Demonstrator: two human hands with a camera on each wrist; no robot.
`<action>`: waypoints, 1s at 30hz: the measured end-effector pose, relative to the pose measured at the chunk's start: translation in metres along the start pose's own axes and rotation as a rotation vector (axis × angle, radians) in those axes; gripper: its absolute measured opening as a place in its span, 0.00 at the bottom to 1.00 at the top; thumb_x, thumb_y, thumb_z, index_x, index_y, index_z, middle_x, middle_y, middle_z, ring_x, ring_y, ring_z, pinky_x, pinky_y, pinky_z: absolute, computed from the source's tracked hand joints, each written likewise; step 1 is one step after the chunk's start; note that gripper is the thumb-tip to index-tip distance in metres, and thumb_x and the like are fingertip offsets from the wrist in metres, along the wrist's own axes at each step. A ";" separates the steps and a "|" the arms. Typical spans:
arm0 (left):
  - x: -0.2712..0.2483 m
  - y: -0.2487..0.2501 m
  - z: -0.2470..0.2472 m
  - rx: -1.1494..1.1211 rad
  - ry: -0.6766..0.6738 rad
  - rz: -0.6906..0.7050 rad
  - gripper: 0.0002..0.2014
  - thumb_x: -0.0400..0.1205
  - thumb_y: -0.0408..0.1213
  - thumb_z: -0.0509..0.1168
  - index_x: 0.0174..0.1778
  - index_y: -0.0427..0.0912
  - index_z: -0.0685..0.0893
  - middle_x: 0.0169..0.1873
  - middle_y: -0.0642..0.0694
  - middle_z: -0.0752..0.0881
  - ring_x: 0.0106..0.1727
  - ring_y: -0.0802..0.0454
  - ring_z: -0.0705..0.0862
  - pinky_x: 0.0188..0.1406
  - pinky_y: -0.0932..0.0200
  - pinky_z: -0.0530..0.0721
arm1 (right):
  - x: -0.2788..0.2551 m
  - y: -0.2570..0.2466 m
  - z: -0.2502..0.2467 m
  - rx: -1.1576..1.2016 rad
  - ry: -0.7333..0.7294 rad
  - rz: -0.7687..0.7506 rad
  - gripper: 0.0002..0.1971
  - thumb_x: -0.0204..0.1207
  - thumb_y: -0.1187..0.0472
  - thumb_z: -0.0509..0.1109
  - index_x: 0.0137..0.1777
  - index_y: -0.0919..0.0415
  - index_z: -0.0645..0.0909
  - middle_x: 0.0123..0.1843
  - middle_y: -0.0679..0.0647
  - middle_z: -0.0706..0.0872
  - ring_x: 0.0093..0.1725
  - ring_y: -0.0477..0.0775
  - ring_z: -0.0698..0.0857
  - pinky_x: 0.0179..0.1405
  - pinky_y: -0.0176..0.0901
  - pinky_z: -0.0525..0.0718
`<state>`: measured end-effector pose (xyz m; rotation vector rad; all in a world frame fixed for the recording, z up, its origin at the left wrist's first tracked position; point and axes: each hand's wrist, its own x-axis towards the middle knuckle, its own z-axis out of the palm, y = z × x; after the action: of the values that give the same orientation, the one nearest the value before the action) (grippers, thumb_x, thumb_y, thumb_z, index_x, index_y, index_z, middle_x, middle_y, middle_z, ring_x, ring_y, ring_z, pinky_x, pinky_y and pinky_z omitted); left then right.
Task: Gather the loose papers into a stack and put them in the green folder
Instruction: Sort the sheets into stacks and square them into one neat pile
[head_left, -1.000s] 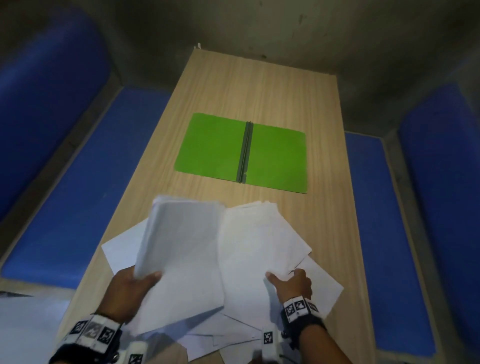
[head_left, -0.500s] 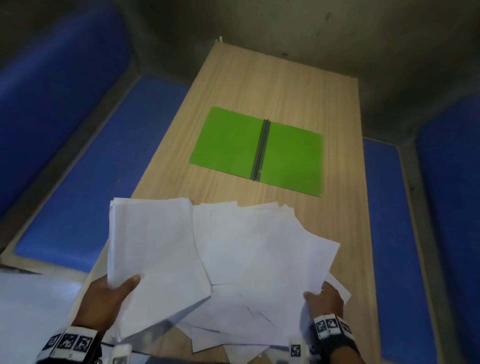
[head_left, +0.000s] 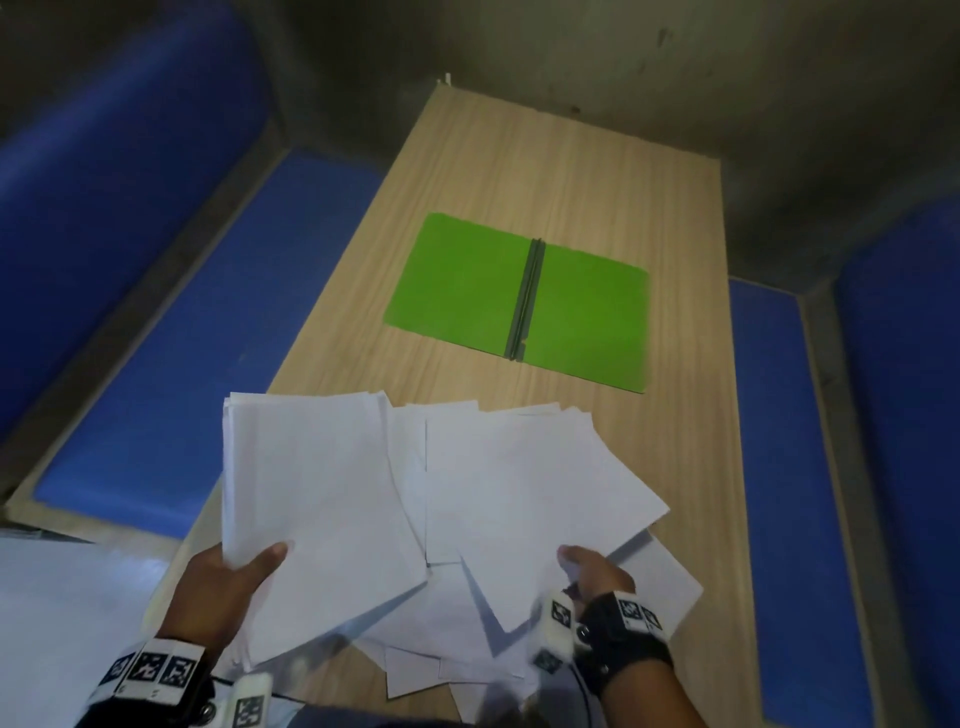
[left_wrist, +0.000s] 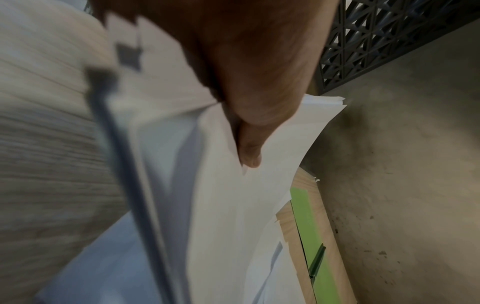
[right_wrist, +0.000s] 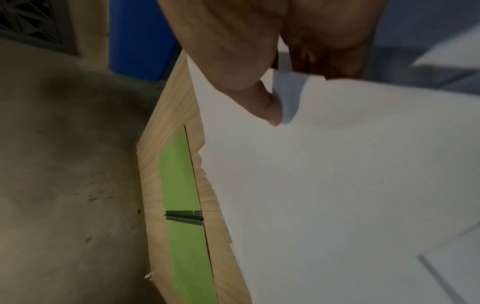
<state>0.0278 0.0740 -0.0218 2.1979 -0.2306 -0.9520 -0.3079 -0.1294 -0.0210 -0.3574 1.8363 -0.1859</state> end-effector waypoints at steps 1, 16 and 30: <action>-0.001 0.000 0.000 0.008 -0.001 0.008 0.14 0.76 0.44 0.77 0.47 0.36 0.87 0.37 0.41 0.90 0.41 0.40 0.87 0.42 0.47 0.83 | 0.003 -0.003 0.004 -0.027 0.019 -0.018 0.24 0.72 0.55 0.77 0.61 0.71 0.79 0.46 0.63 0.85 0.39 0.61 0.85 0.30 0.41 0.78; -0.004 -0.002 0.000 0.011 -0.019 0.009 0.13 0.77 0.44 0.75 0.49 0.37 0.86 0.37 0.44 0.89 0.41 0.43 0.86 0.43 0.49 0.80 | 0.041 -0.027 0.021 0.160 0.263 -0.158 0.56 0.51 0.59 0.86 0.79 0.53 0.59 0.66 0.61 0.81 0.47 0.63 0.85 0.50 0.55 0.84; 0.003 0.006 0.005 0.012 -0.034 0.029 0.12 0.77 0.43 0.76 0.49 0.39 0.87 0.37 0.46 0.90 0.41 0.45 0.87 0.37 0.53 0.80 | 0.043 -0.042 -0.010 -0.332 0.218 -0.144 0.29 0.66 0.41 0.73 0.54 0.67 0.86 0.47 0.60 0.91 0.41 0.58 0.89 0.39 0.40 0.83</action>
<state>0.0268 0.0655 -0.0218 2.1852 -0.2840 -0.9749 -0.3221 -0.1841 -0.0446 -0.7263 2.0605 -0.0174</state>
